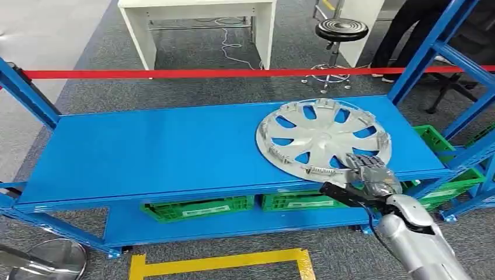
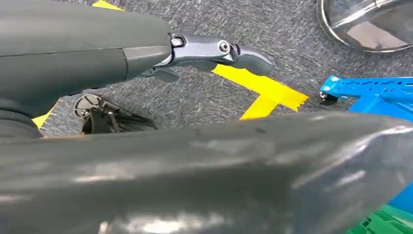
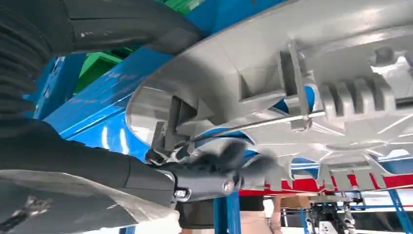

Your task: Take the parts from the cabinet and place them on the table.

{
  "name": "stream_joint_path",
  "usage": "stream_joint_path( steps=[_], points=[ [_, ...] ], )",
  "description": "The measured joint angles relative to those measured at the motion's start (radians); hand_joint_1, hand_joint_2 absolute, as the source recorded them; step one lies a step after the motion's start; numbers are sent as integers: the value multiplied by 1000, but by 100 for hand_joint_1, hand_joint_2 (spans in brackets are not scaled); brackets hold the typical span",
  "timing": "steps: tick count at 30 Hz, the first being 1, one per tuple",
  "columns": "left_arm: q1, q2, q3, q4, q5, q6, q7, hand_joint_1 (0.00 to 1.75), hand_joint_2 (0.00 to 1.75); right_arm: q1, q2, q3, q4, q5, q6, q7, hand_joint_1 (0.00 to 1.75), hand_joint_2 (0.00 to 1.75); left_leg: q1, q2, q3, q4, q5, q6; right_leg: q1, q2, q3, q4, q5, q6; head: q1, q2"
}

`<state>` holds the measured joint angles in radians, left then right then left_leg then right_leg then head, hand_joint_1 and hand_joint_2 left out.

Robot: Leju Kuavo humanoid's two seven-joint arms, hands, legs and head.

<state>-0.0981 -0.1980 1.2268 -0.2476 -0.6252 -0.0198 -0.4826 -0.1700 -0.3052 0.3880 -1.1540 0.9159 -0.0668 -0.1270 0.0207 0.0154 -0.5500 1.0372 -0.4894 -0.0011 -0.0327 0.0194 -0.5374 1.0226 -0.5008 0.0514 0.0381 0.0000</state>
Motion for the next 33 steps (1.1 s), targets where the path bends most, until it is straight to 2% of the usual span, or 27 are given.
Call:
stream_joint_path(
  steps=[10,22,30,33],
  points=[
    [0,8,10,0,10,-10,-5,0,0,-19,0,14,9,-31,1,-57,175,175,1,3,-1,0,3,-1,1,3,-2,0,3,-1,0,0],
    [6,13,15,0,18,-10,-6,0,0,3,1,56,-66,-44,-5,-82,175,175,1,2,-13,0,4,-1,1,2,-13,0,4,-2,0,0],
    [10,13,16,0,19,-10,-7,0,0,0,0,66,-135,-29,-53,-98,175,175,1,-7,-23,1,9,1,1,-9,-21,1,5,-1,0,0],
    [10,13,16,0,19,-10,-8,0,0,12,0,71,-185,38,-135,-94,175,175,1,-9,-25,1,9,0,1,-11,-23,1,5,-1,0,0]
  ],
)
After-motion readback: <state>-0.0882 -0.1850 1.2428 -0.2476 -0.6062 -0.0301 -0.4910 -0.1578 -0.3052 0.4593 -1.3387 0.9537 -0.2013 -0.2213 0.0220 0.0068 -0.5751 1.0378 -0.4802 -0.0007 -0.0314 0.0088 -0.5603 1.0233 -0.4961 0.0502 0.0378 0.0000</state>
